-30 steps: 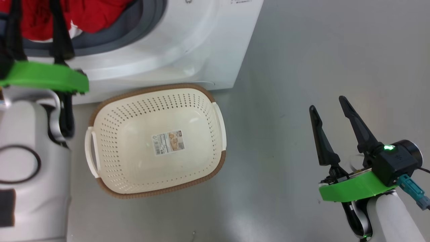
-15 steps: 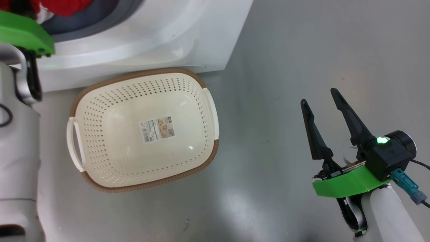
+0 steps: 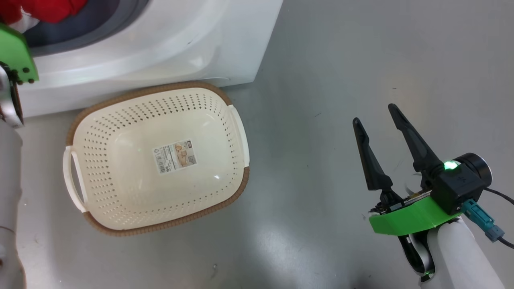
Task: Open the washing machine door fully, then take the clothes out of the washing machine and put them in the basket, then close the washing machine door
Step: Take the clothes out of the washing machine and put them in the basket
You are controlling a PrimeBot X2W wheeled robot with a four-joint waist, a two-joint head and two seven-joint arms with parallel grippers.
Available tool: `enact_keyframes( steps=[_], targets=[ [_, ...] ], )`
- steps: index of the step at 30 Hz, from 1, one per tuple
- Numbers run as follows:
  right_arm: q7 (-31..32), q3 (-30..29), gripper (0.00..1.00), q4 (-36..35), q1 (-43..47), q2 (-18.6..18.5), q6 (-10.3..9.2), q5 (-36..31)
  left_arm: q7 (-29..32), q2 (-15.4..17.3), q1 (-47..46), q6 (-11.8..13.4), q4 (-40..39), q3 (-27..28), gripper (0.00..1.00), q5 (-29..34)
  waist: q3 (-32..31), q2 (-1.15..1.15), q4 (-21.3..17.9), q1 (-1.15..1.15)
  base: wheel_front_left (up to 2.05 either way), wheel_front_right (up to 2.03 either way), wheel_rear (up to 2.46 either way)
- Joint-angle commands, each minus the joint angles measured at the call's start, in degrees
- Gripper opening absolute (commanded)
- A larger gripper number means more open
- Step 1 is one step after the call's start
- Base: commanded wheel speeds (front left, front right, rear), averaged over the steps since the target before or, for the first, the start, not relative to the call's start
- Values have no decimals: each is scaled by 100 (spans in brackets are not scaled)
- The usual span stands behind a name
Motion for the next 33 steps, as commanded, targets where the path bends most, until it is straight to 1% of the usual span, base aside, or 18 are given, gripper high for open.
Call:
enact_keyframes(
  steps=[1,6,12,16,20,22,26,27,28,29,33],
  targets=[
    [-36,129,100,-136,105,3,36,8,24,353,-80,62,-9,39,100,31,-15,0,-31,0,0,0,0],
    [-36,157,100,-127,149,3,36,42,388,448,-177,-2,416,-34,100,31,-37,0,-100,0,0,0,0],
    [-36,205,100,-122,159,3,36,80,782,584,-272,-118,635,-34,100,-60,-25,0,-224,0,0,0,0],
    [-36,222,100,-135,190,3,36,102,906,638,-302,-216,691,-57,100,-104,-11,0,-276,0,0,0,0],
    [-36,250,100,-151,212,3,36,137,933,709,-311,-249,721,-168,100,-48,2,0,-321,0,0,0,0],
    [-36,259,100,-166,222,3,36,153,974,725,-306,-313,736,-206,100,-47,15,0,-337,0,0,0,0],
    [-36,281,100,-195,223,3,36,179,1005,761,-301,-344,756,-275,100,-36,64,0,-350,0,0,0,0],
    [-36,286,100,-199,221,3,36,183,1010,765,-298,-349,761,-287,76,-39,73,0,-349,0,0,0,0],
    [-36,289,100,-202,220,3,36,188,1012,769,-297,-355,765,-304,25,-38,82,0,-346,0,0,0,0],
    [-36,292,100,-202,219,3,36,191,1013,769,-299,-369,768,-314,0,-44,89,0,-343,0,0,0,0],
    [-36,295,100,-195,209,3,36,192,927,765,-309,-425,770,-341,0,-70,103,0,-328,0,0,0,0]
  ],
)
